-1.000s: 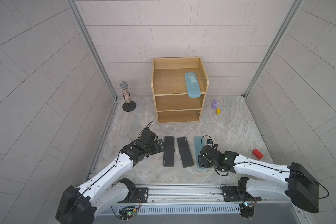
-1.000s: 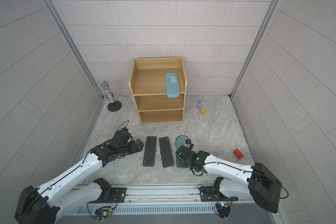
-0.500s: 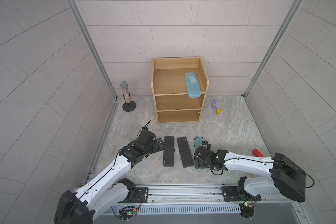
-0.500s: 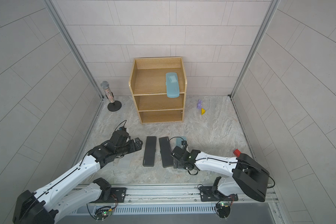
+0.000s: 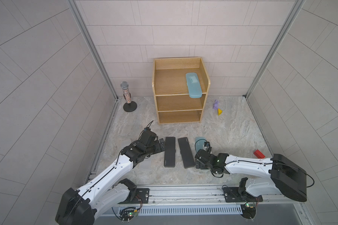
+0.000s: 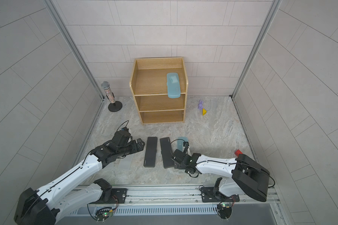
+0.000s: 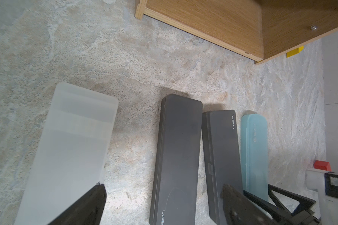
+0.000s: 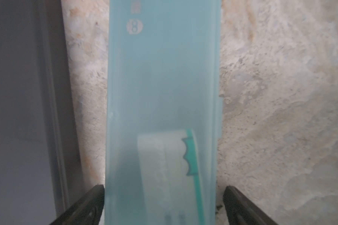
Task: Place the pencil cases on the shelf according to color
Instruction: Pick up the pencil case from the center of the board.
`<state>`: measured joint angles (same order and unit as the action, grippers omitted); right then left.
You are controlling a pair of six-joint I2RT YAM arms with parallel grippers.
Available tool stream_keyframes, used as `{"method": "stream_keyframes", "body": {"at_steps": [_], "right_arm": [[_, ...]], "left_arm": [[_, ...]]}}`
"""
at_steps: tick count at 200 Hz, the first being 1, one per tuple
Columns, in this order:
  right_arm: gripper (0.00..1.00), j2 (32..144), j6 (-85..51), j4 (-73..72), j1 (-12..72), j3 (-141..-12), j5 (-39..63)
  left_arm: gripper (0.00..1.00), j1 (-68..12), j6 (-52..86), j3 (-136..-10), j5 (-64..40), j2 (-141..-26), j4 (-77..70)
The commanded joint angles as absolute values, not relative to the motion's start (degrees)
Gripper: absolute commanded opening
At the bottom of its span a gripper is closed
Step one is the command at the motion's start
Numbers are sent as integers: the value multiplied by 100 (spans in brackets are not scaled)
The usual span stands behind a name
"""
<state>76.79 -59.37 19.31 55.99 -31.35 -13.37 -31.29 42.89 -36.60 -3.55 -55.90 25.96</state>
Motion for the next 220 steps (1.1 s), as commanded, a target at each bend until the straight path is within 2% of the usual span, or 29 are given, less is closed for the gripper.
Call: {"method": "stream_keyframes", "body": {"at_steps": [1, 55, 128, 180, 220], "right_arm": [[97, 8004, -6383, 1990, 5681, -2794, -1016], [93, 8323, -6648, 2610, 6007, -3010, -1283], [93, 8068, -7018, 3214, 6394, -3111, -1235], [89, 8060, -7140, 2980, 6433, -2948, -1316], [83, 8349, -7200, 2601, 6434, -2824, -1328]], "left_arm": [[100, -3148, 4274, -3587, -303, -5571, 2599], [100, -3157, 4293, -3584, -330, -5489, 2645], [100, -3176, 4324, -3455, -360, -5383, 2825], [100, -3177, 4296, -3401, -350, -5350, 2812], [100, -3180, 4286, -3410, -407, -5438, 2716]]}}
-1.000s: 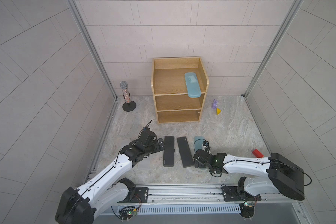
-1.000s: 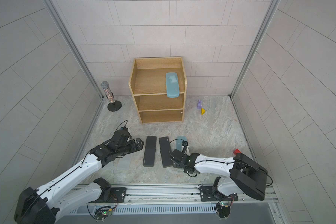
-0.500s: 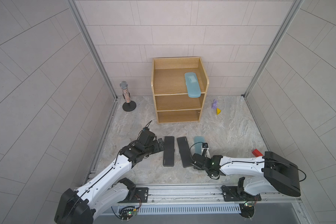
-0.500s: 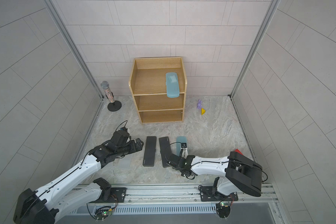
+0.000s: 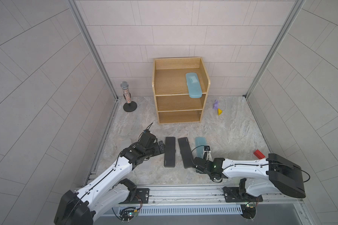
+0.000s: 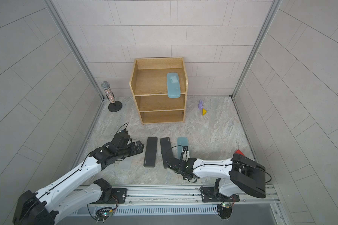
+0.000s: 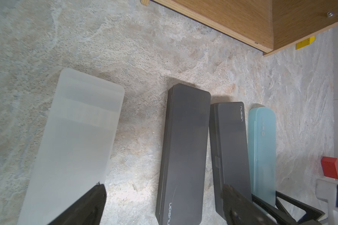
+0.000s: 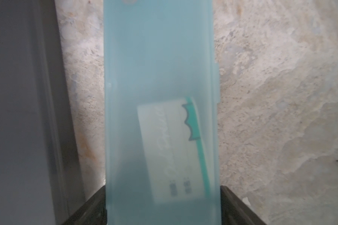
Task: Place the pencil cases on the shelf according to color
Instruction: Pick up the pencil case from the center of the board.
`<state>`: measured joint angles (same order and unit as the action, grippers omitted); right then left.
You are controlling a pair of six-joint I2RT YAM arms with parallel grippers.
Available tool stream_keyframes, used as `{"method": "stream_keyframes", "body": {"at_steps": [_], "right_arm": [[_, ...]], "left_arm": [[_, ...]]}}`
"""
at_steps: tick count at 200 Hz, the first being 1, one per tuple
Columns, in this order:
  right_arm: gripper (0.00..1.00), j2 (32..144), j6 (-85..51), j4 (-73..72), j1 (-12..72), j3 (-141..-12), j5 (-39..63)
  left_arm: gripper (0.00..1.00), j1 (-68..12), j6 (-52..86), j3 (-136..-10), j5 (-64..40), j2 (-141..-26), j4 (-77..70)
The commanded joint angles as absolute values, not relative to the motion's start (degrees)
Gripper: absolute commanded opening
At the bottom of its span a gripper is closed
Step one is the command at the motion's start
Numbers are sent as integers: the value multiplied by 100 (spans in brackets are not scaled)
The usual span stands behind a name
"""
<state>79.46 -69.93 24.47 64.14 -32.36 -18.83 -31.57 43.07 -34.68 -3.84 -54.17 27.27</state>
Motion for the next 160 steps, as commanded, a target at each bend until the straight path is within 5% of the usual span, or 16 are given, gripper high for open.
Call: {"method": "stream_keyframes", "body": {"at_steps": [1, 63, 160], "right_arm": [[82, 8354, -7204, 2593, 6434, -2814, -1328], [57, 7841, -7195, 3198, 6535, -2870, -1676], [47, 5037, -6124, 4567, 6589, -3935, -2293]], "left_arm": [[100, -3181, 4287, -3410, -410, -5443, 2716], [100, -3188, 4305, -3534, -437, -5431, 2786], [100, -3006, 3788, -4497, -669, -5502, 3102]]}}
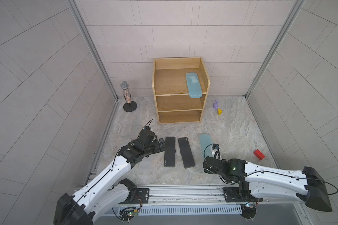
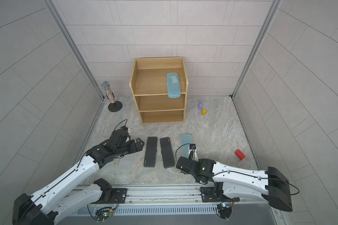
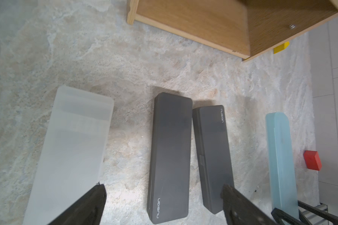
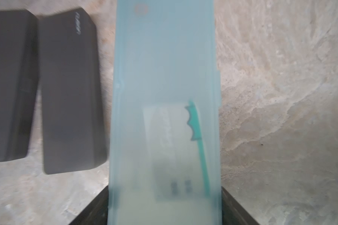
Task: Place the pencil cases on the shelf according to color
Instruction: Pick up the pencil case from the center of the board, then place the pencil case on the shelf.
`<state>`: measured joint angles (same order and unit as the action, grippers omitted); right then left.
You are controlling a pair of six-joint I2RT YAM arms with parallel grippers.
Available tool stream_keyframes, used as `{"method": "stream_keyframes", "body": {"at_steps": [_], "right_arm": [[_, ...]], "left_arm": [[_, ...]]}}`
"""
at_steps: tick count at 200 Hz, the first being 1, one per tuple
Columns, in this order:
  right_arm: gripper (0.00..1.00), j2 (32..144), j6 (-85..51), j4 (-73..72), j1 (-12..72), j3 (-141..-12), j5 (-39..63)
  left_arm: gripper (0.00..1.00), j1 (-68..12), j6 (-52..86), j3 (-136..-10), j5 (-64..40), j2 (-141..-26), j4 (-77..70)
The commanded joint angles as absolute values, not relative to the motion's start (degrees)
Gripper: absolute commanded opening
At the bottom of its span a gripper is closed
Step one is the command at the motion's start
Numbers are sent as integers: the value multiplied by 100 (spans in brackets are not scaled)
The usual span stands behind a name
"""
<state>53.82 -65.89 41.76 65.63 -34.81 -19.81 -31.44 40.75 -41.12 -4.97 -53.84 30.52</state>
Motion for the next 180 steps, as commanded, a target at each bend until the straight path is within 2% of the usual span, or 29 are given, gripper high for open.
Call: {"method": "stream_keyframes", "body": {"at_steps": [1, 30, 74, 137, 180], "right_arm": [[47, 5032, -6107, 4569, 6590, -3954, -2298], [46, 5192, -5599, 4681, 6580, -4742, -2353], [47, 6308, -4801, 4826, 6368, -6438, -2186], [46, 7870, -3928, 4933, 5420, -8931, -1880], [46, 9105, -3450, 4933, 5065, -10669, -1751]], "left_arm": [[100, -2997, 3775, -4512, -681, -5515, 3102], [100, -2544, 3541, -4966, -1039, -5744, 3207], [100, -2077, 2986, -5729, -1143, -6153, 3533], [100, -1538, 2952, -5806, -1584, -6451, 3214], [100, -1443, 2979, -5644, -1593, -6362, 3124]]}}
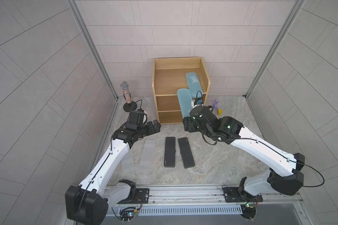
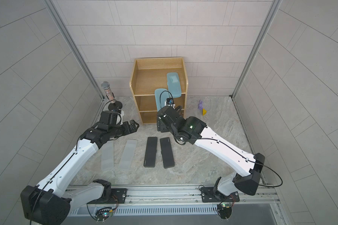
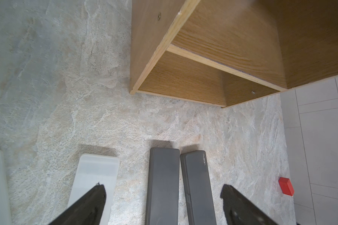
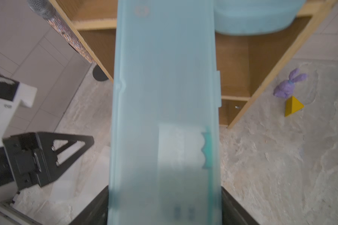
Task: Place the pencil cases on the shelf according to color
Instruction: Place the pencil case on the shelf.
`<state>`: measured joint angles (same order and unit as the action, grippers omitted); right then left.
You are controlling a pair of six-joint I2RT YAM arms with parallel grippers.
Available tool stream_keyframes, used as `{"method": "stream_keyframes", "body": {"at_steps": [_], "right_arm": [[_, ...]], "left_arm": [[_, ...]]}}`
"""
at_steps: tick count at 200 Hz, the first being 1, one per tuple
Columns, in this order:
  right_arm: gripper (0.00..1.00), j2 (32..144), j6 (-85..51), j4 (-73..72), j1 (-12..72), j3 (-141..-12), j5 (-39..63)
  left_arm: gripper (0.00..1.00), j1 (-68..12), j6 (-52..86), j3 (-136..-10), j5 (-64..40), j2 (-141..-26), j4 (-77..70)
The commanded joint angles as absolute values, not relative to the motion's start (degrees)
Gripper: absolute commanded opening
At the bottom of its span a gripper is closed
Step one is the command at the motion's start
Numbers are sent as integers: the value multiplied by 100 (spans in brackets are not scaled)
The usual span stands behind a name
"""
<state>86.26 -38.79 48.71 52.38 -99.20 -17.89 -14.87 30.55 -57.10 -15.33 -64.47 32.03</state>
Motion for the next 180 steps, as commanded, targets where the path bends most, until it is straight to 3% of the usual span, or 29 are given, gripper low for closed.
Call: {"method": "stream_keyframes", "body": {"at_steps": [1, 54, 99, 156, 180], "right_arm": [[46, 9136, -3443, 4932, 5051, -10700, -1741], [46, 10854, -3124, 4957, 4479, -12825, -1425], [47, 12473, -3340, 6101, 4202, -15386, -1540], [50, 12620, -3477, 5628, 3921, -15363, -1389], [59, 12682, -3406, 5582, 3850, -15361, -1285]], "left_arm": [[100, -1442, 2979, -5643, -1601, -6363, 3126], [100, -1382, 3190, -5361, -1899, -6333, 2850], [100, -1329, 3207, -5297, -1959, -6229, 2818], [100, -1284, 3287, -5247, -2218, -6304, 2681], [100, -1278, 3278, -5238, -2160, -6267, 2679]]}}
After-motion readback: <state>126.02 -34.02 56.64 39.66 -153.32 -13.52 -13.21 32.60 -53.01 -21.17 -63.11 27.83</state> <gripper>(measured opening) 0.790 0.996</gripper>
